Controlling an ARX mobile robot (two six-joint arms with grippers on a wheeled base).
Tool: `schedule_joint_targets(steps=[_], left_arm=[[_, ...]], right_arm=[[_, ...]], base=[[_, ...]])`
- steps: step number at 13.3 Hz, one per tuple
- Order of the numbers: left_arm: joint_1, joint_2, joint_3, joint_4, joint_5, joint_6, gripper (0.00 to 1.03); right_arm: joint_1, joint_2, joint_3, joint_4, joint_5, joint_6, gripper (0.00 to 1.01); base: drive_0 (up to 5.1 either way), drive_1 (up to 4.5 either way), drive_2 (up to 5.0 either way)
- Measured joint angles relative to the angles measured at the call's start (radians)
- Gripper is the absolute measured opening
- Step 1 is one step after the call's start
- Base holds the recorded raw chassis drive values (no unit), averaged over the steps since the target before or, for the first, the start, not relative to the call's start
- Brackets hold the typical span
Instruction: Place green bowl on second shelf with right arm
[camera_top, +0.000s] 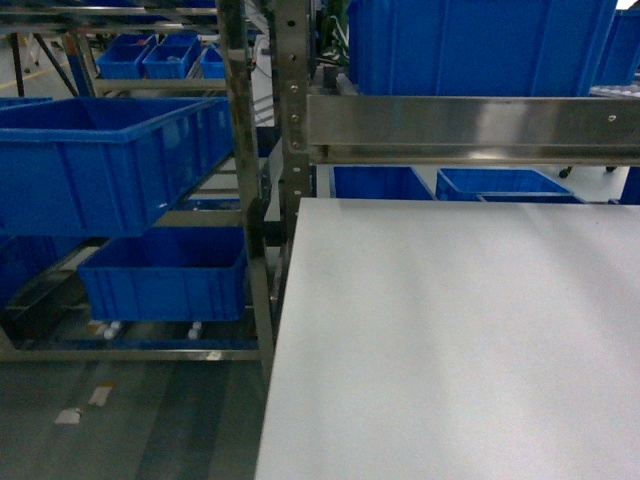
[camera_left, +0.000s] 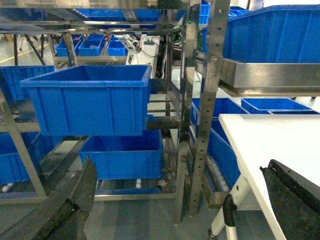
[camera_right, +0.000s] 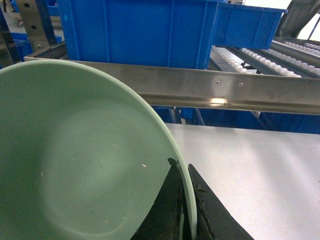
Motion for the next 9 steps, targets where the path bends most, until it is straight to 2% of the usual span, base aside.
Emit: schedule_joint_targets(steps=[9], left_arm=[[0.0,0.0,0.0,0.0,0.0,0.0,0.98]], right_arm=[[0.0,0.0,0.0,-0.003,0.0,0.0,0.02]], base=[[-5.0,2.48,2.5]])
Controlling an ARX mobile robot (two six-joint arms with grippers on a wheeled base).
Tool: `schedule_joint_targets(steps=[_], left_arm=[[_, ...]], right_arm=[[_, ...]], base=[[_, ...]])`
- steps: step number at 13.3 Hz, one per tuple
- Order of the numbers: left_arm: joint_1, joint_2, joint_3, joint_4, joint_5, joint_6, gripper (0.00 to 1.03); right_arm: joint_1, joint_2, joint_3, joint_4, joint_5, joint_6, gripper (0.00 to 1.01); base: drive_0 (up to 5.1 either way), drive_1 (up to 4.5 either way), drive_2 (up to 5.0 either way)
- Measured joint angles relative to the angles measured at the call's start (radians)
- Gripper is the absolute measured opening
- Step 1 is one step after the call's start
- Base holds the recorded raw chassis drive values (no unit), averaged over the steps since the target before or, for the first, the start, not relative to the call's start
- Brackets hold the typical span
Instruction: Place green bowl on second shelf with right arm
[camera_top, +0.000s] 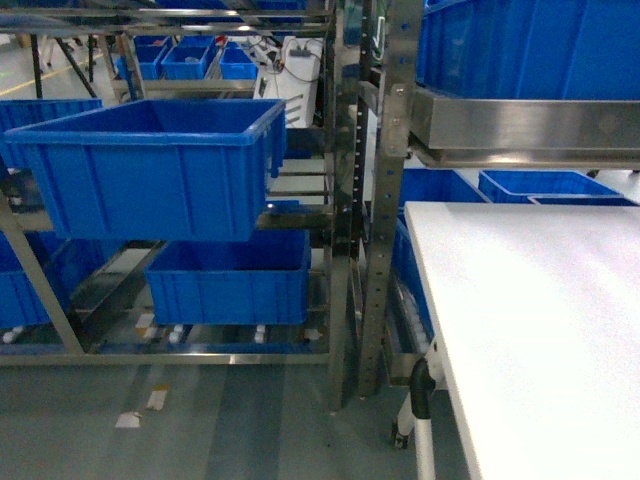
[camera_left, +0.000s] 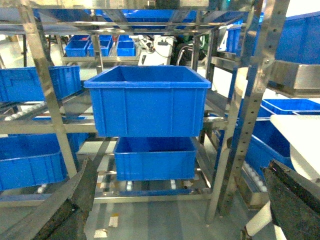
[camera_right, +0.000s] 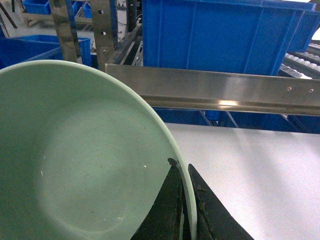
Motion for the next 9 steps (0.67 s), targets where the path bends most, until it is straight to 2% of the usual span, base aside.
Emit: schedule_joint_targets(steps=[9], left_arm=[[0.0,0.0,0.0,0.0,0.0,0.0,0.98]], right_arm=[[0.0,0.0,0.0,0.003,0.0,0.0,0.02]], base=[[-5.0,2.42,2.4]])
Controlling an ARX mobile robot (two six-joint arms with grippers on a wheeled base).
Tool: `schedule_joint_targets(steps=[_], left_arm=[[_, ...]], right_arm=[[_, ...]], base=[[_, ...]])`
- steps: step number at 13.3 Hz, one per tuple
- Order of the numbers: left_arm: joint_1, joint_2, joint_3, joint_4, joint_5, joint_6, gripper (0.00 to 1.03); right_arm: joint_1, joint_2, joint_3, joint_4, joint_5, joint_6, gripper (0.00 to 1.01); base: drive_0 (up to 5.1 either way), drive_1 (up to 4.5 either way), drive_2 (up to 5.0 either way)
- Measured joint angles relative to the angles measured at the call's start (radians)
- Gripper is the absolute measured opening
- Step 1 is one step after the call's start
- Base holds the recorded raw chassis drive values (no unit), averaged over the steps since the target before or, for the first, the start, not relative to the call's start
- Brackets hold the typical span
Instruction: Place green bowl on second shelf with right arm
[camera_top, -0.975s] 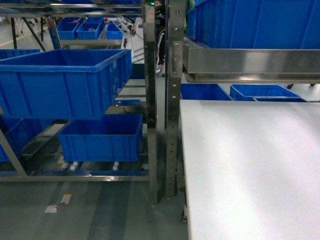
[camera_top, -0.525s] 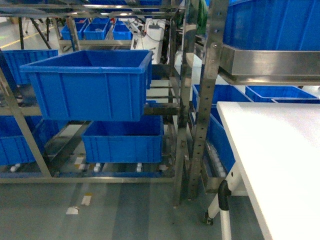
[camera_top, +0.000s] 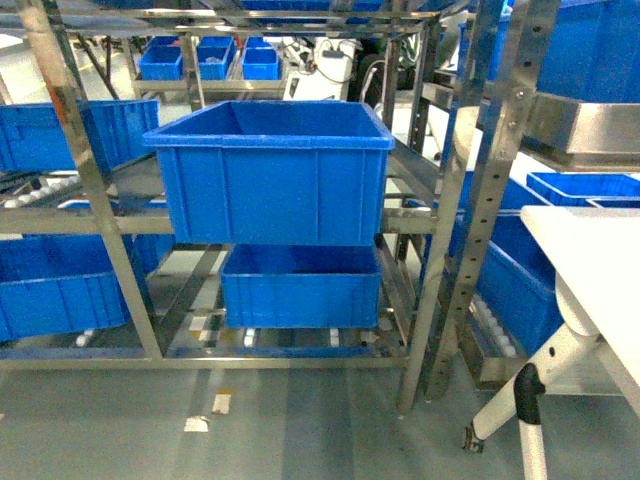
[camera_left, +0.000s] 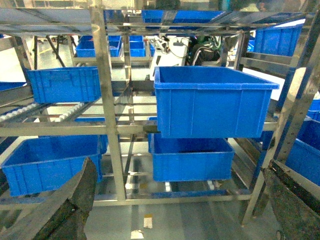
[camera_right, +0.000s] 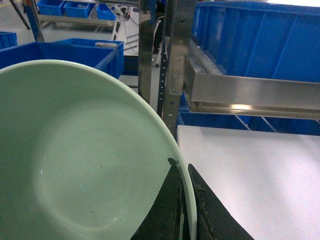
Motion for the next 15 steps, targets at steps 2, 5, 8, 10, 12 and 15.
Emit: schedule_joint_targets(steps=[2,5,8,10,12,15], left_arm=[[0.0,0.0,0.0,-0.002,0.0,0.0,0.98],[0.0,0.0,0.0,0.0,-0.001,0.0,0.98],[0.0,0.0,0.0,0.002,0.0,0.0,0.98],[0.0,0.0,0.0,0.003,0.0,0.0,0.98],[-0.001,0.0,0.0,0.005,-0.003,0.0,0.98],[-0.001,0.0,0.0,0.006,-0.002,0.0,0.98]], right_arm=[[0.0,0.0,0.0,-0.002,0.0,0.0,0.02],[0.0,0.0,0.0,-0.004,0.0,0.0,0.02],[0.0,0.001,0.0,-0.002,0.0,0.0,0.02],[0.0,0.001,0.0,-0.004,0.0,0.0,0.02],[0.005,0.0,0.0,-0.003,-0.006,0.0,0.02],[0.0,-0.004,0.0,0.0,-0.003,0.0,0.02]], base=[[-5.0,2.45,2.5],[-5.0,2.5,2.5],[-5.0,2.48,2.5],[-2.4,1.8,0.5],[0.0,0.0,0.0],[-0.1,2.81,-3.0]])
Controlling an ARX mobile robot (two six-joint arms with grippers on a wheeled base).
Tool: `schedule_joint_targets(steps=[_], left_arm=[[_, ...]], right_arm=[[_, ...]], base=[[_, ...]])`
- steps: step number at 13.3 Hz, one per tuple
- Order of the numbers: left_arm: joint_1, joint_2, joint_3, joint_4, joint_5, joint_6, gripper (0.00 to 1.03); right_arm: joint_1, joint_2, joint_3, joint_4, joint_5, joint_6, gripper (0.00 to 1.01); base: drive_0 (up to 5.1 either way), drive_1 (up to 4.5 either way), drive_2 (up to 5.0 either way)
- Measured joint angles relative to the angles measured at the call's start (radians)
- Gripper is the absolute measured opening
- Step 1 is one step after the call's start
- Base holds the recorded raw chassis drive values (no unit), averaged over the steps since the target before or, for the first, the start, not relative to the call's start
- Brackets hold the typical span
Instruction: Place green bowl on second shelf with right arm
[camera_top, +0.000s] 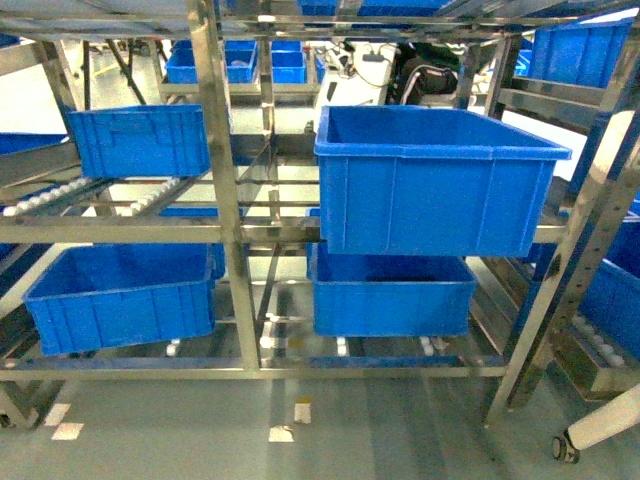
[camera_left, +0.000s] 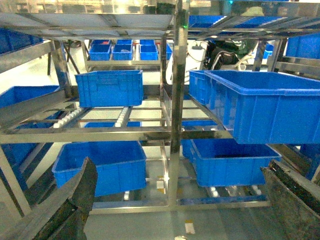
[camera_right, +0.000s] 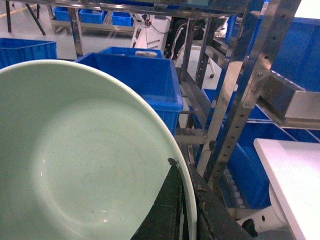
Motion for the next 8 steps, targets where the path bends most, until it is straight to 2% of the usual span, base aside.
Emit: schedule_joint_targets(steps=[8], left_arm=[[0.0,0.0,0.0,-0.004,0.002,0.0,0.98]], right_arm=[[0.0,0.005,0.0,-0.006,0.0,0.0,0.02]], base=[[0.1,4.4,-4.3]])
